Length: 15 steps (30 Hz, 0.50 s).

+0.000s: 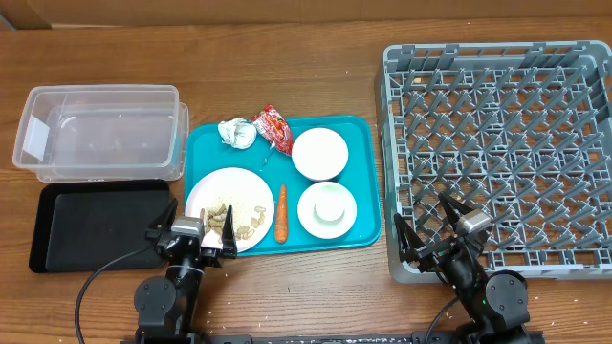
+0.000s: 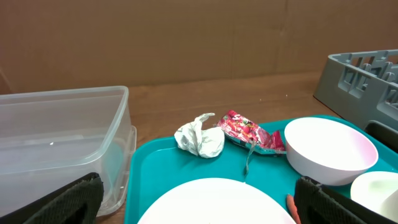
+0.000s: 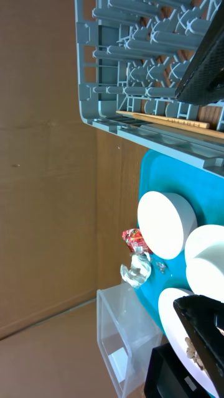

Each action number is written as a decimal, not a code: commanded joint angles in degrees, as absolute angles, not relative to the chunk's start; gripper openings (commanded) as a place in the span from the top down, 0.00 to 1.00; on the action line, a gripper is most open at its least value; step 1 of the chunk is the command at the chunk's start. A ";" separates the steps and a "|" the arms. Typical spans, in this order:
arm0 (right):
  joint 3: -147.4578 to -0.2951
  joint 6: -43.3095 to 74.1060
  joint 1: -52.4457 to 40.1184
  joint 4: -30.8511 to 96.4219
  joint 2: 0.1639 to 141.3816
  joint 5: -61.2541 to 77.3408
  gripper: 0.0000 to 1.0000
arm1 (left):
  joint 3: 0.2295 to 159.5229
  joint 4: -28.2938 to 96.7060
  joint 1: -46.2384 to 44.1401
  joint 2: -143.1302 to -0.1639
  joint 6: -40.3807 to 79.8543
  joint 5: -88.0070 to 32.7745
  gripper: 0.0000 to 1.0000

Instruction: Sort waste into correct bins and load items into the dishwasher

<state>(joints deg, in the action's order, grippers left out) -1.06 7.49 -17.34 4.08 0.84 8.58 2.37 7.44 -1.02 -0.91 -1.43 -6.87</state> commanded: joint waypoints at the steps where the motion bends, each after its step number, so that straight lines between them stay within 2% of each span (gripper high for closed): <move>1: -0.45 7.49 -17.52 3.70 0.16 8.67 0.00 | 1.87 7.18 -0.82 -0.32 -0.86 -7.09 0.00; 15: -0.45 7.51 -17.52 3.70 0.16 8.69 0.00 | 1.85 5.69 -0.82 -0.32 0.01 -9.17 0.00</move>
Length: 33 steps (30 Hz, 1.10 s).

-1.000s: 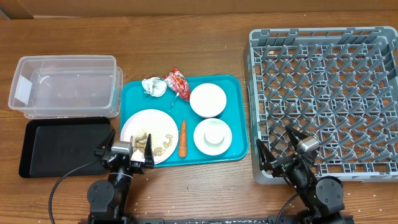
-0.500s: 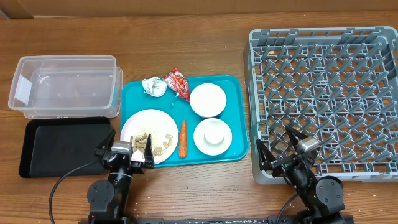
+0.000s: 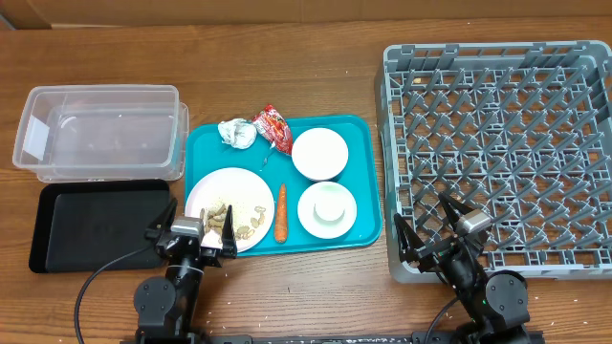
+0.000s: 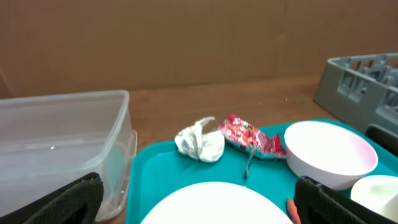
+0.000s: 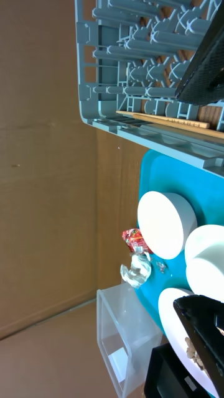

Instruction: Sort waste into correct bins and load items into the dishwasher

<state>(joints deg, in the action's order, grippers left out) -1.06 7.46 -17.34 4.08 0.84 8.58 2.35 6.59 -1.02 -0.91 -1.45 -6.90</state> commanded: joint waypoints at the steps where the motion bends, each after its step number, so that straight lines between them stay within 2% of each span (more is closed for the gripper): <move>1: -0.45 7.55 -17.52 3.66 0.16 8.75 0.00 | 1.85 6.26 -0.82 -0.32 0.89 -10.74 0.00; 8: -4.67 17.41 -17.52 5.58 0.19 14.68 0.00 | 2.94 1.52 -0.82 -0.32 11.35 -27.22 0.00; 12: -15.05 18.28 -17.52 12.43 2.00 14.35 0.00 | 8.88 4.21 -0.82 -0.47 14.37 -24.05 0.00; 19: -39.90 18.31 -17.52 35.75 18.65 13.19 0.00 | 29.45 22.92 -0.82 -8.86 12.62 -18.83 0.00; 25: -61.14 17.63 -17.67 57.43 40.01 13.19 0.00 | 52.27 45.89 -0.82 -25.98 12.62 -14.52 0.00; 30: -70.83 18.09 -17.67 62.41 53.39 18.26 0.00 | 68.31 60.10 -0.82 -40.51 11.75 -14.85 0.00; 33: -71.40 17.65 -17.82 57.34 58.98 29.12 0.00 | 72.36 62.04 -0.82 -45.74 13.06 -15.81 0.00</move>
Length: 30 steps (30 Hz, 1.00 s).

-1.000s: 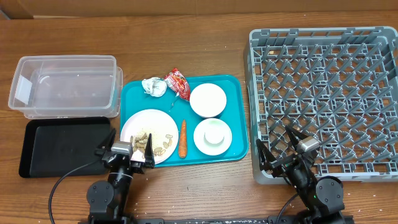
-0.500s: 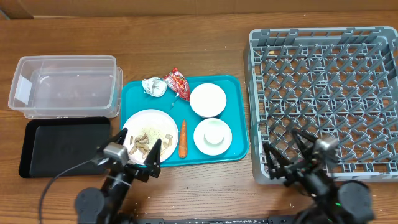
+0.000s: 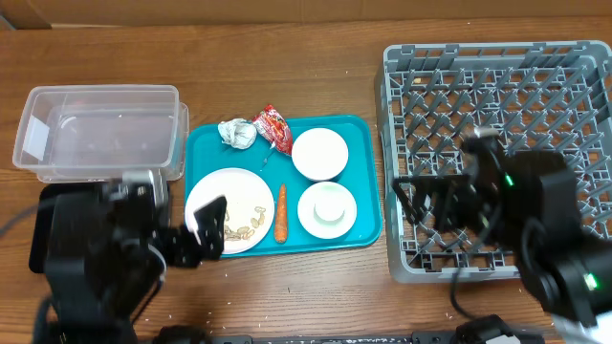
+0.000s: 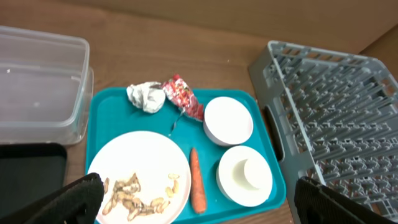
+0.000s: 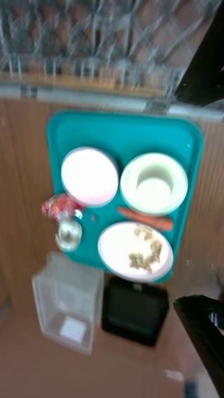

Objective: Sort waste into correct bins and load items into the dishwasher
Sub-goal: 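Reach the right gripper to the white cup and grasp it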

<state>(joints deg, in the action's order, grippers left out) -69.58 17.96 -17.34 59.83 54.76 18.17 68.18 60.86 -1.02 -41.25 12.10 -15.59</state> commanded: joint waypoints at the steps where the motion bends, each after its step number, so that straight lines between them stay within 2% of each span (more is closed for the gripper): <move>1: -71.40 17.69 -18.52 56.40 60.75 30.30 0.00 | 72.82 62.28 -0.82 -46.94 13.87 -17.37 0.00; 4: -71.40 19.38 -22.76 56.23 65.17 25.54 0.00 | 72.84 62.70 -0.82 -49.08 13.91 -19.42 0.00; 10: -71.37 28.05 -39.66 58.41 77.19 3.51 0.00 | 72.88 62.59 -0.78 -51.27 13.93 -18.61 0.00; 13: -71.37 32.73 -44.75 58.22 84.90 -3.60 0.05 | 72.97 62.17 -0.78 -51.24 13.96 -15.94 0.00; 23: -71.33 34.09 -45.58 52.23 99.22 -4.16 0.11 | 72.97 62.78 -0.78 -51.27 12.01 -15.66 0.00; 25: -71.33 34.11 -45.76 51.64 99.57 -3.99 0.14 | 72.97 62.78 -0.78 -51.27 11.77 -15.68 0.00; 28: -71.33 34.13 -45.74 50.74 99.57 -4.08 0.31 | 72.97 62.78 -0.78 -51.27 11.79 -15.70 0.00; 30: -71.40 34.13 -45.74 50.26 99.50 -4.71 0.37 | 72.97 62.81 -0.78 -51.27 11.79 -15.73 0.00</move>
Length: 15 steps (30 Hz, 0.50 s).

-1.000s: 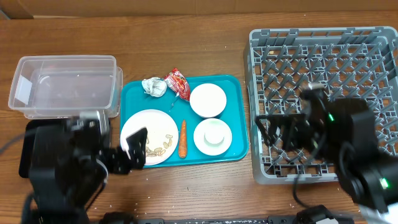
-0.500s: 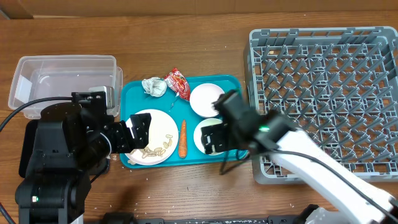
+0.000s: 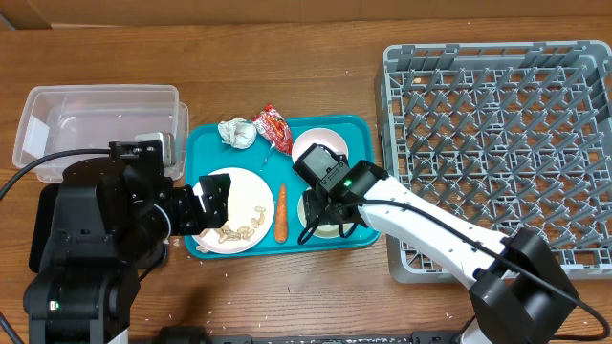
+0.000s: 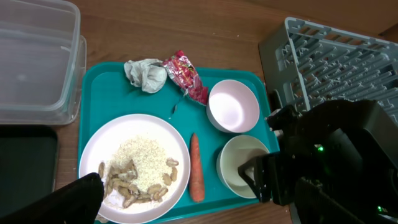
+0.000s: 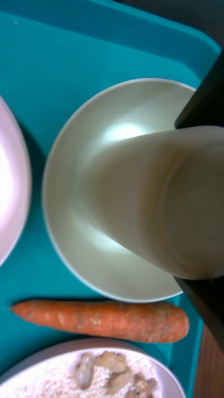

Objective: Sort waste into correct bins and load items into the dishwasher
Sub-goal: 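Reach the right gripper to the white cup and grasp it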

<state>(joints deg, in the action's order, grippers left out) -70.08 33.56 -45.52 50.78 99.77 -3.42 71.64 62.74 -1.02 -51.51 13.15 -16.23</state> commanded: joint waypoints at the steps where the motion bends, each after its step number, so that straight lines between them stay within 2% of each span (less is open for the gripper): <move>1: -71.48 34.11 -45.52 50.35 99.24 -5.23 0.39 | 72.97 62.78 -0.78 -51.27 11.79 -15.99 0.00; 4: -72.55 34.11 -44.66 51.75 97.36 -6.72 0.43 | 72.97 62.78 -0.78 -51.27 11.79 -16.12 0.00; 15: -81.78 34.15 -41.98 61.49 82.61 -11.55 0.42 | 72.97 62.78 -0.78 -51.27 11.81 -16.12 0.00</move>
<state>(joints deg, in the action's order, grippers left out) -78.74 33.85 -43.81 60.51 88.18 -8.93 71.64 62.81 -1.02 -51.51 13.15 -16.25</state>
